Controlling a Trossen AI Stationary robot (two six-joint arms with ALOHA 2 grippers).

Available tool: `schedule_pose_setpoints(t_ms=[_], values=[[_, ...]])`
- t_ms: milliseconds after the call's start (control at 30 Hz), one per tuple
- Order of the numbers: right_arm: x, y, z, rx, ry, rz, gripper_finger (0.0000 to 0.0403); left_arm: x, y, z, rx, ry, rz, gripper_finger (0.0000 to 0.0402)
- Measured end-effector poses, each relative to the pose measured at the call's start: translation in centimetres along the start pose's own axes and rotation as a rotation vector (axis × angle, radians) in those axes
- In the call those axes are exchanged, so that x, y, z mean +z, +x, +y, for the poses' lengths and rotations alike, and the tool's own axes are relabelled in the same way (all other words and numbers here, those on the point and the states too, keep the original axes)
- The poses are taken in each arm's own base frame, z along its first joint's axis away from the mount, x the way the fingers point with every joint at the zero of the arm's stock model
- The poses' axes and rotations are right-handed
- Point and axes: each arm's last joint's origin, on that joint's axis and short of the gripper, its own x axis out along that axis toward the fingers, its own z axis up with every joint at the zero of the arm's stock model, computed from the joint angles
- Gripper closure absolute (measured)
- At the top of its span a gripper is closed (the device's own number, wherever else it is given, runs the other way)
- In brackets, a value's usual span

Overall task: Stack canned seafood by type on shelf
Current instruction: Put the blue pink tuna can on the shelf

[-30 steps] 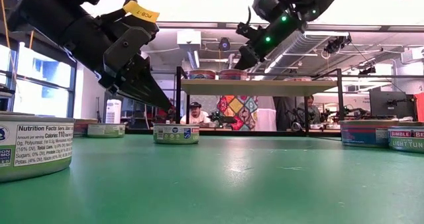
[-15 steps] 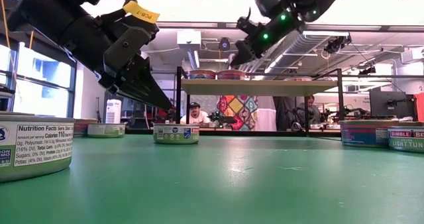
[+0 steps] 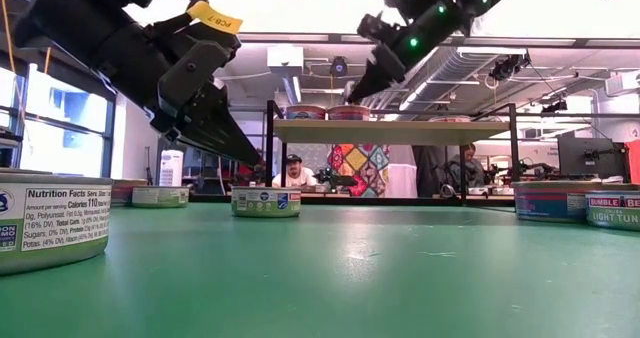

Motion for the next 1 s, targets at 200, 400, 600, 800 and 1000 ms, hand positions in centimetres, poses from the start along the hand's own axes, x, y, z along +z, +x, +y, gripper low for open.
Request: schedule_pose_setpoints(t_ms=[200,400,600,800,1000], values=[[-1.4,0.4,-1.8,-0.105,0.084,0.000,0.0398,0.2,0.2,0.3,0.009,0.002,-0.004,0.0401],[-2.5,0.7,-3.1,-0.144,0.129,0.000,0.0398,0.9,0.4,0.6,0.008,-0.035,-0.032,0.0401],[-2.9,1.6,-3.6,-0.161,0.141,-0.012,0.0398,2.1,0.0,1.2,0.003,-0.062,-0.061,0.0401],[-3.2,2.7,-3.5,-0.165,0.140,-0.007,0.0398,4.4,-1.1,2.6,0.010,-0.071,-0.126,0.0401],[-2.8,2.4,-3.1,-0.159,0.135,-0.022,0.0398,7.9,-2.0,5.5,0.051,-0.089,-0.203,0.0401]])
